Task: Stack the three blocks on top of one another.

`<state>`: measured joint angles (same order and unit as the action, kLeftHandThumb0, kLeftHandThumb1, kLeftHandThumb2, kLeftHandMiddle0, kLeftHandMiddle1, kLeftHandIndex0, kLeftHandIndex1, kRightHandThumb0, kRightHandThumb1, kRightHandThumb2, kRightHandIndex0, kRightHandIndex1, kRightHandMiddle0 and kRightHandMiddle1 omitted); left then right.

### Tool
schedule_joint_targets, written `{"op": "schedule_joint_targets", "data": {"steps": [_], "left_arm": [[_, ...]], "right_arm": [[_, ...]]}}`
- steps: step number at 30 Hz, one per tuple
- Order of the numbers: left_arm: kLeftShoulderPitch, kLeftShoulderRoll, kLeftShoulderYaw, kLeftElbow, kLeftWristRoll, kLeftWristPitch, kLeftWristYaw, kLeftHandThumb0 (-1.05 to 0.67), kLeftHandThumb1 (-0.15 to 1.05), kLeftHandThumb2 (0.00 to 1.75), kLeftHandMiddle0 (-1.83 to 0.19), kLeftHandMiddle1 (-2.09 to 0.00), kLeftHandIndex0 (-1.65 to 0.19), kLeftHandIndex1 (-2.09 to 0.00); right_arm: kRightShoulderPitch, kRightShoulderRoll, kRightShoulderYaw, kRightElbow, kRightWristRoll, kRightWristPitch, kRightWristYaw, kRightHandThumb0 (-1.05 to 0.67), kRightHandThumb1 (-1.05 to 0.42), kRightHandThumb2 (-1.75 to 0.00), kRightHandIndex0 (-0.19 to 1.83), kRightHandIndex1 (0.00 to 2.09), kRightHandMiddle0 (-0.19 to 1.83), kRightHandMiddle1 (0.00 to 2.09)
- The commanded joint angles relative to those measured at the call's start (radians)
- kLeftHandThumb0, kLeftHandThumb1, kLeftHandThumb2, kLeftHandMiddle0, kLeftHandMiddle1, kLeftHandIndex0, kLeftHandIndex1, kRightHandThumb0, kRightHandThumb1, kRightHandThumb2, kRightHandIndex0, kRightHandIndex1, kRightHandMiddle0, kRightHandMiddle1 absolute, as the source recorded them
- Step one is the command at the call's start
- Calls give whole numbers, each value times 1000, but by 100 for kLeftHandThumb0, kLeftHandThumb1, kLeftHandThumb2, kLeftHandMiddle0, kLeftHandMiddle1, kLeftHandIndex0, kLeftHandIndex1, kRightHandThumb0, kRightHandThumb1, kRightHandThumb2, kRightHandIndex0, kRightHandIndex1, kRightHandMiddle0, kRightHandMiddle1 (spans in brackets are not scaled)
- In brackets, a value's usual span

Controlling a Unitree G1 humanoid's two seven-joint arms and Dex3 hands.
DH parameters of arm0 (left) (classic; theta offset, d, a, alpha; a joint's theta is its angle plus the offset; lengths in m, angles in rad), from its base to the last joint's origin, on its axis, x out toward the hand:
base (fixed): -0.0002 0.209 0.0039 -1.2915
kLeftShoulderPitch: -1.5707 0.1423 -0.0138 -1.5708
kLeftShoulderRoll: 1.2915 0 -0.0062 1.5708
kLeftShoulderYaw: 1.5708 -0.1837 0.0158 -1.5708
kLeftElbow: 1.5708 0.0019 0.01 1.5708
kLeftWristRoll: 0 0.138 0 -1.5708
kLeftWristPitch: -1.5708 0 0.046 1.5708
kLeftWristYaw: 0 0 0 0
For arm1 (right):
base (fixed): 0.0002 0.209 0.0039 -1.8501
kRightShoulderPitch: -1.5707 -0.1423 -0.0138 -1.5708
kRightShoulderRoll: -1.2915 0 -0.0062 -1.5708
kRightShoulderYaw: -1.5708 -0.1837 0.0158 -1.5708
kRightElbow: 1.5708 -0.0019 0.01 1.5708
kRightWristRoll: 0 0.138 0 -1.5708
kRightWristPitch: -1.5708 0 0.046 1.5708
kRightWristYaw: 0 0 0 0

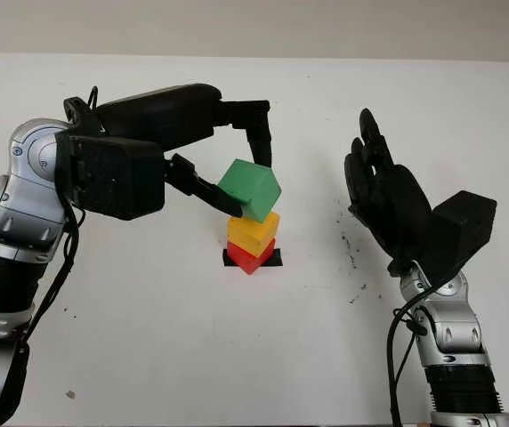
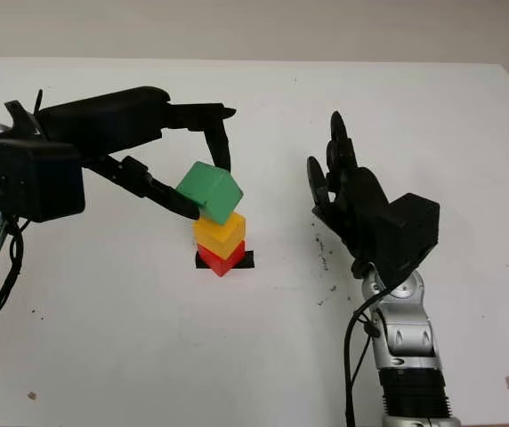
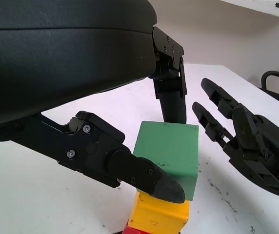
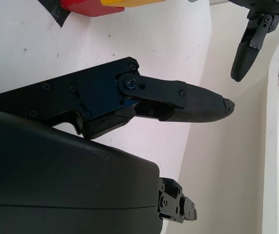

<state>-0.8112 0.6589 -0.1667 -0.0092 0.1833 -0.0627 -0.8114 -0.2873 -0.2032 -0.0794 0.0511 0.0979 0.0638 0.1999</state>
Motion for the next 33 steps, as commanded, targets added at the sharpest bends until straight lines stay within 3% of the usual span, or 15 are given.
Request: {"op": "schedule_joint_targets", "data": {"steps": [1, 12, 21, 33], "left_arm": [[-33, 9, -4, -9, -2, 4, -17, -53, 105, 13, -10, -4, -26, -160], [-85, 22, -23, -5, 18, 56, -86, -50, 105, 13, -8, -5, -27, -158], [-111, 14, -32, 52, 24, -9, -88, -53, 105, 14, -10, -6, -24, -161], [-111, 13, -49, 54, 43, -10, -104, -52, 105, 14, -9, -5, -25, -157]], "right_arm": [[10, 2, 0, -22, -2, -19, -2, -76, -105, -62, -19, 0, -19, 5], [6, 8, 2, -9, 4, -19, 0, -78, -105, -61, -19, 0, -19, 3], [9, 20, 1, -7, 2, -25, -6, -78, -105, -60, -19, 0, -18, 2], [19, 35, 1, -17, 6, -17, -21, -78, -105, -57, -19, 0, -17, 5]]}}
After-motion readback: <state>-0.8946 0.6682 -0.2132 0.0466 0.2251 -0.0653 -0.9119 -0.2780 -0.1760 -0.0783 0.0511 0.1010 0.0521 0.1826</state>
